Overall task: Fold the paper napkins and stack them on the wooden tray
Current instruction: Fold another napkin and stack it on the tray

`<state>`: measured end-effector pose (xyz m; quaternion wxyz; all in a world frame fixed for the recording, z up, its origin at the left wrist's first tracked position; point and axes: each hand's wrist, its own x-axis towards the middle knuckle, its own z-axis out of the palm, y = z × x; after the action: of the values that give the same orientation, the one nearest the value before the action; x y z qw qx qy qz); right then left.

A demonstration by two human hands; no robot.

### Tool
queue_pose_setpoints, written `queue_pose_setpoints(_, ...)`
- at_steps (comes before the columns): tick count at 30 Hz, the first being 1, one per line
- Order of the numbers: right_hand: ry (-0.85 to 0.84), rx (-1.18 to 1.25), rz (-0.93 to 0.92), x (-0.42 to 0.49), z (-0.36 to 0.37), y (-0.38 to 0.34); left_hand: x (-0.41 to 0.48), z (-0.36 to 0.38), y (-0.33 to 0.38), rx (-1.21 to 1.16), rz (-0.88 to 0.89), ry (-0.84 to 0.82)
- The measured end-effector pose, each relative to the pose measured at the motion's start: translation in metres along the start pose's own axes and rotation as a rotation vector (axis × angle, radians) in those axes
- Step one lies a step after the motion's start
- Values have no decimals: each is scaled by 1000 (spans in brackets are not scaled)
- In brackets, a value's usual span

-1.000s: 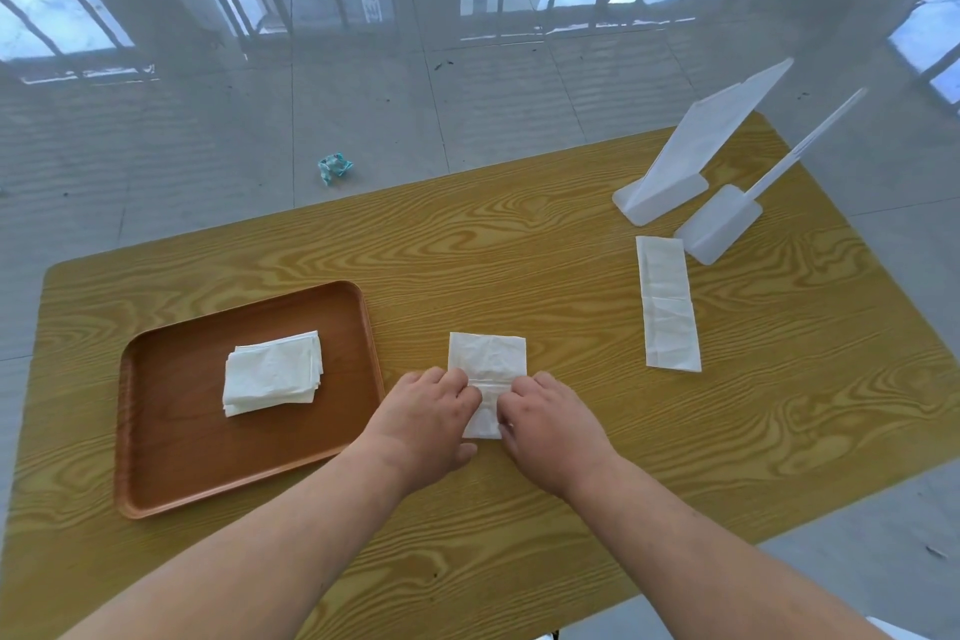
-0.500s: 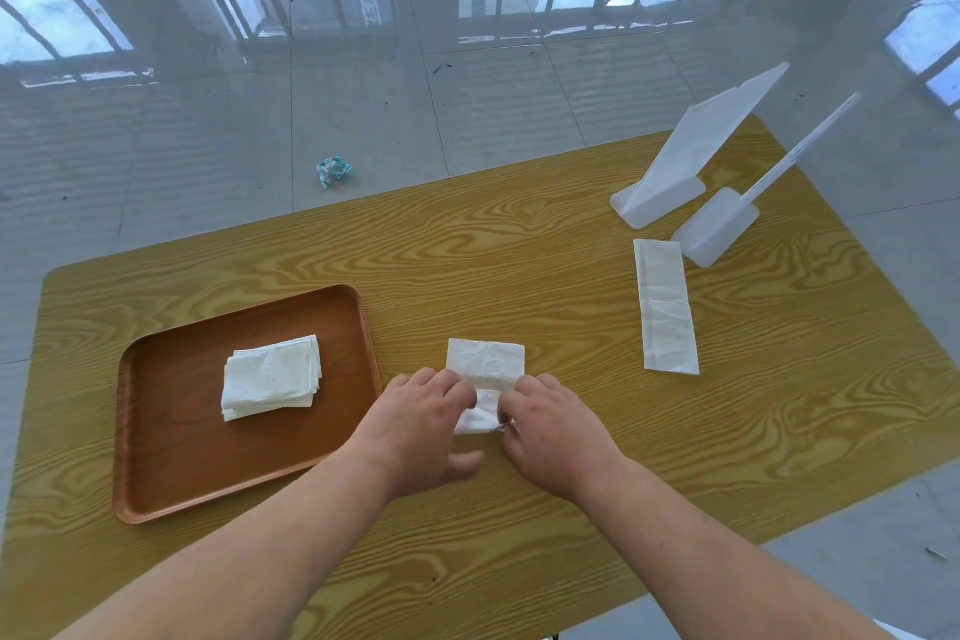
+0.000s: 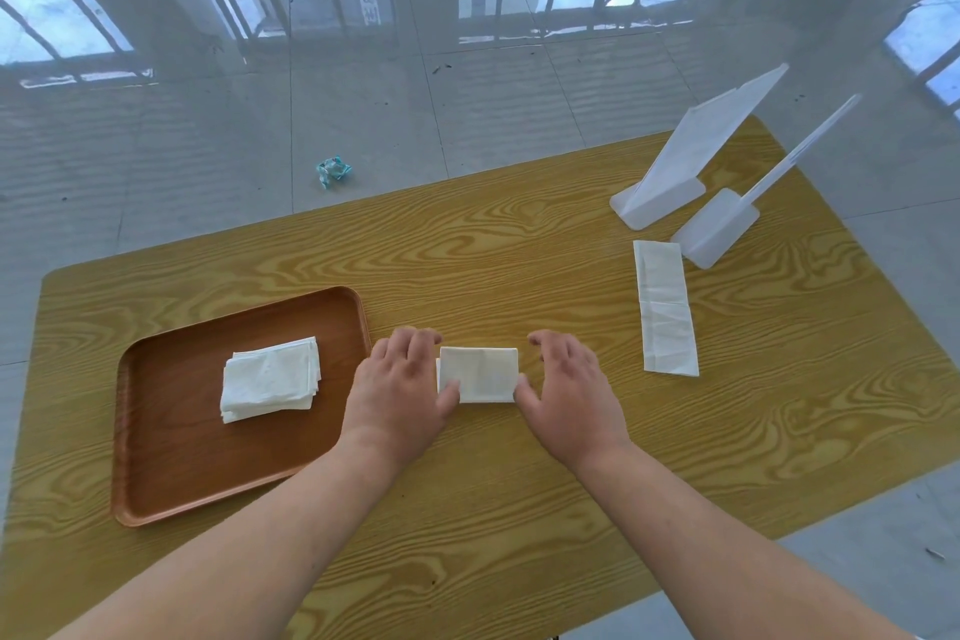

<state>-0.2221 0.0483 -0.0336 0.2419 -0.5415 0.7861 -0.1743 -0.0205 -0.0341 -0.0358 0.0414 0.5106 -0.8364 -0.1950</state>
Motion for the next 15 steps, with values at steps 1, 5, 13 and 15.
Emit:
queue_pose_setpoints(1, 36, -12, -5, -1, 1, 0, -1, 1, 0, 42, 27, 14)
queue_pose_setpoints(5, -78, -134, -193, -6, 6, 1, -2, 9, -2, 199, 219, -118)
queue_pose_setpoints(13, -242, -65, -177, -12, 16, -6, 10, 13, 3, 493, 463, -119)
queue_pose_setpoints(15, -191, 21, 3, -11, 12, -7, 11, 11, 4, 433, 420, -64)
